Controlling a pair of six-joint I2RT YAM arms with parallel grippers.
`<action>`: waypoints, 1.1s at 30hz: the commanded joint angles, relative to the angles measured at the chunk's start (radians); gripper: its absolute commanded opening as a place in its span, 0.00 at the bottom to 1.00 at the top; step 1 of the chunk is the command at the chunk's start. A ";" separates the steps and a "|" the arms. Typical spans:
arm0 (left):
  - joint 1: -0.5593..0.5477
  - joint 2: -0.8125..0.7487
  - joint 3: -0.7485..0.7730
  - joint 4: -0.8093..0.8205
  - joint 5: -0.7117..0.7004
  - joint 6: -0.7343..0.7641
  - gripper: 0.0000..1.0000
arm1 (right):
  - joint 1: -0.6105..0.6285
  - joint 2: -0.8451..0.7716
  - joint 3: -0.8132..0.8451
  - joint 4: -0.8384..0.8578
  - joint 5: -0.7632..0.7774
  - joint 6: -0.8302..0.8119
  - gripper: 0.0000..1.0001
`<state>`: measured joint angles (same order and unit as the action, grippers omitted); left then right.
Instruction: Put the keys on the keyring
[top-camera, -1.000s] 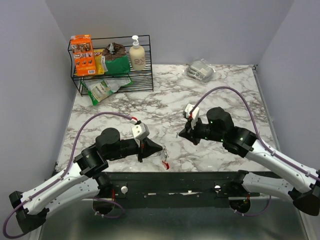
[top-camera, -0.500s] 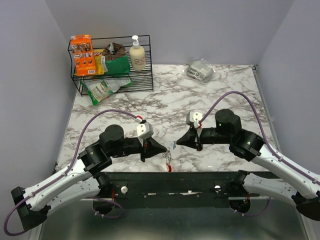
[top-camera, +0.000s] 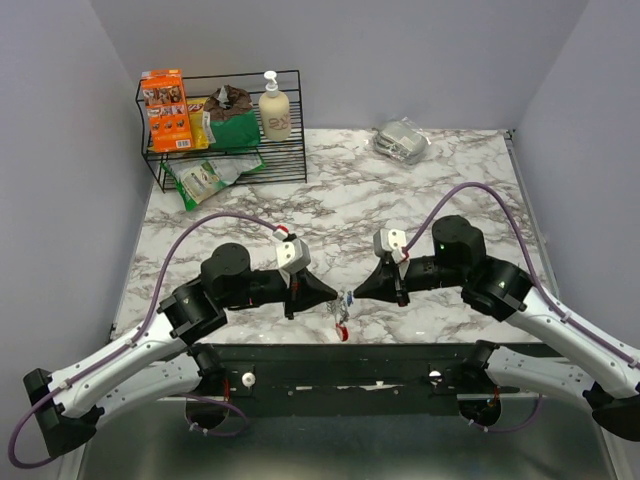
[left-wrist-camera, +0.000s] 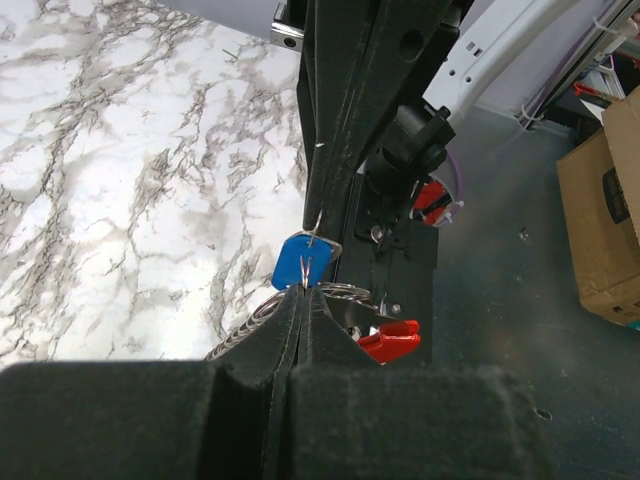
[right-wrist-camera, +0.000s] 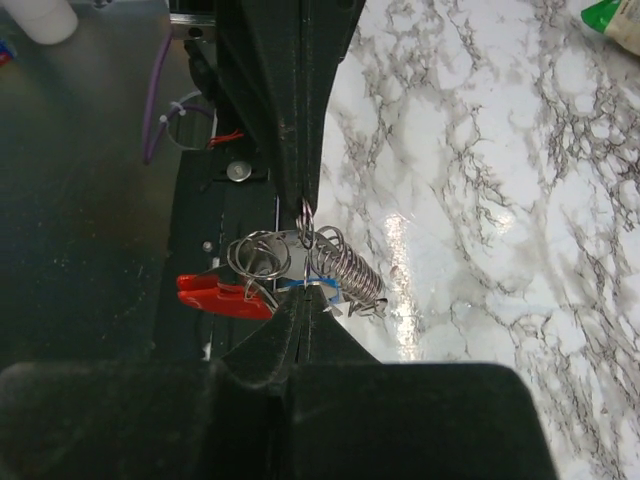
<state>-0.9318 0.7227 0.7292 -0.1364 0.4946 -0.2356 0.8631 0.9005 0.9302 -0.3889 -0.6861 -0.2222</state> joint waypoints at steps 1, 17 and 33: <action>-0.004 0.014 0.044 0.029 0.041 0.005 0.00 | 0.007 -0.002 0.036 -0.051 -0.056 -0.029 0.01; -0.006 0.046 0.061 0.038 0.067 -0.013 0.00 | 0.007 0.055 0.058 -0.071 -0.056 -0.037 0.00; -0.006 0.035 0.042 0.027 0.070 -0.021 0.00 | 0.005 0.069 0.073 -0.061 -0.021 -0.022 0.00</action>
<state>-0.9318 0.7704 0.7582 -0.1360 0.5343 -0.2447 0.8631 0.9573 0.9737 -0.4503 -0.7338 -0.2447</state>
